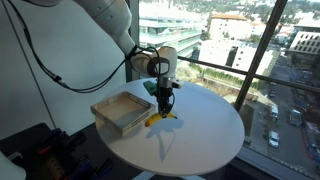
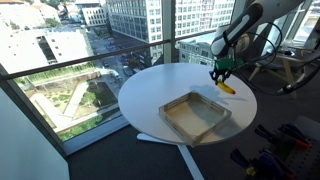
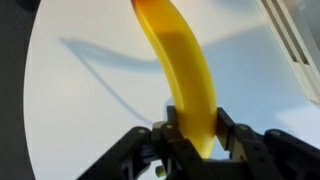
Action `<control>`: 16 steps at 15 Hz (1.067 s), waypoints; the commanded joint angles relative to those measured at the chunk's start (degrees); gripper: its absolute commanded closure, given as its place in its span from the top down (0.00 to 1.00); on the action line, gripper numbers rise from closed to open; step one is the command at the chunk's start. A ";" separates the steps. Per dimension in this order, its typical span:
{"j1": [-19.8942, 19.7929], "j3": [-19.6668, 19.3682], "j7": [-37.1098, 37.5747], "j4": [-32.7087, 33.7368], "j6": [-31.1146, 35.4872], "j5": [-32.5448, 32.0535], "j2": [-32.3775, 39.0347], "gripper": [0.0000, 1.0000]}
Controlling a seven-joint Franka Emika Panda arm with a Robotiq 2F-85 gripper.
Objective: Move the banana from the tray to the table
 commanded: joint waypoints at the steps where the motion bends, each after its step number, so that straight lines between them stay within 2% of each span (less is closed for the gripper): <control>1: -1.31 0.12 -1.27 3.09 -0.18 1.42 2.24 0.16; 16: -1.76 -0.13 -1.01 4.83 -0.64 1.41 5.91 0.16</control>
